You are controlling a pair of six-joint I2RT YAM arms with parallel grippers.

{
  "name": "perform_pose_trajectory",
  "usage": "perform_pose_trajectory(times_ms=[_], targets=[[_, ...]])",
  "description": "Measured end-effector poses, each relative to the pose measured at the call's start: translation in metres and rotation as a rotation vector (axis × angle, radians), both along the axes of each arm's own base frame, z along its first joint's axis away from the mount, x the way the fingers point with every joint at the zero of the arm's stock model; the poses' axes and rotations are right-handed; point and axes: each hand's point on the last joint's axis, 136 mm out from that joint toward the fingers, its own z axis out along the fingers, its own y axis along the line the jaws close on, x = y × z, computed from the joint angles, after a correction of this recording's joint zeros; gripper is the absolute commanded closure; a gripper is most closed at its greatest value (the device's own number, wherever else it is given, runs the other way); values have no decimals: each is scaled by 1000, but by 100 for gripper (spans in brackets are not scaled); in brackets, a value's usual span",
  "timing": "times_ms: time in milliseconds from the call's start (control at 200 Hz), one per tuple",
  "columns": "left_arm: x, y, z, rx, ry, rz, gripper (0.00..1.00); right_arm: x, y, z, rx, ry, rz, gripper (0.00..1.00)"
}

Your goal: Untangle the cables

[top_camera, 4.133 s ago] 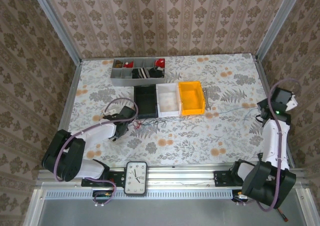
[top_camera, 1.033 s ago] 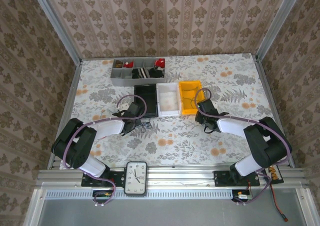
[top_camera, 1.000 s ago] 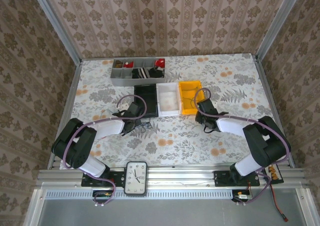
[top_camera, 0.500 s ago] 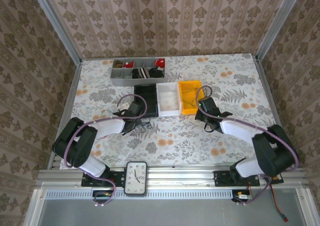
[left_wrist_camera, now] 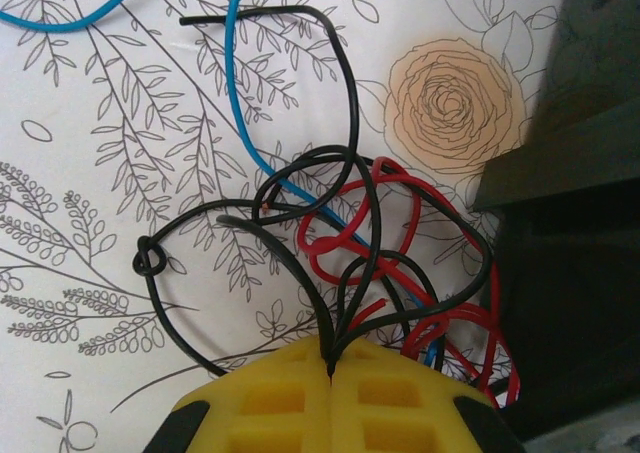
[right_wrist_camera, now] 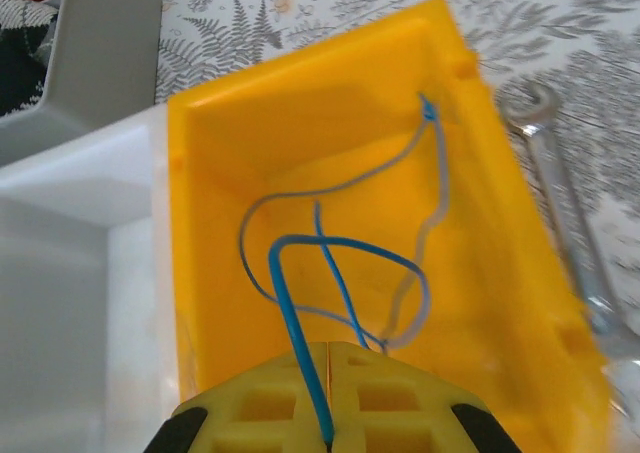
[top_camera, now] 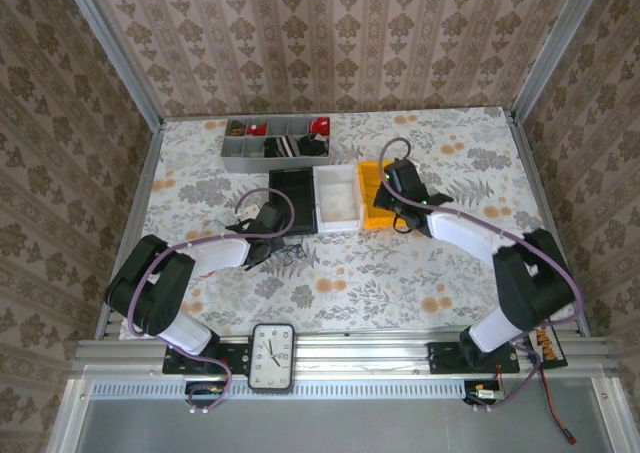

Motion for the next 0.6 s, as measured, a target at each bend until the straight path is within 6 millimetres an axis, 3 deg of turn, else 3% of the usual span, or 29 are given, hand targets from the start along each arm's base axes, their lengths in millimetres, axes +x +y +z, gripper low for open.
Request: perform_pose_trajectory(times_ms=[125, 215, 275, 445, 600], targets=[[1, -1, 1, -3, -4, -3, 100, 25, 8, -16, 6, 17, 3, 92], [1, -1, 1, -1, -6, -7, 100, 37, 11, -26, 6, 31, 8, 63], [1, -1, 1, 2, -6, -11, 100, 43, 13, -27, 7, 24, 14, 55], [2, -1, 1, 3, -8, -15, 100, 46, 14, -14, 24, -20, 14, 51], [1, -1, 1, 3, -8, -15, 100, 30, 9, 1, 46, -65, 6, 50]])
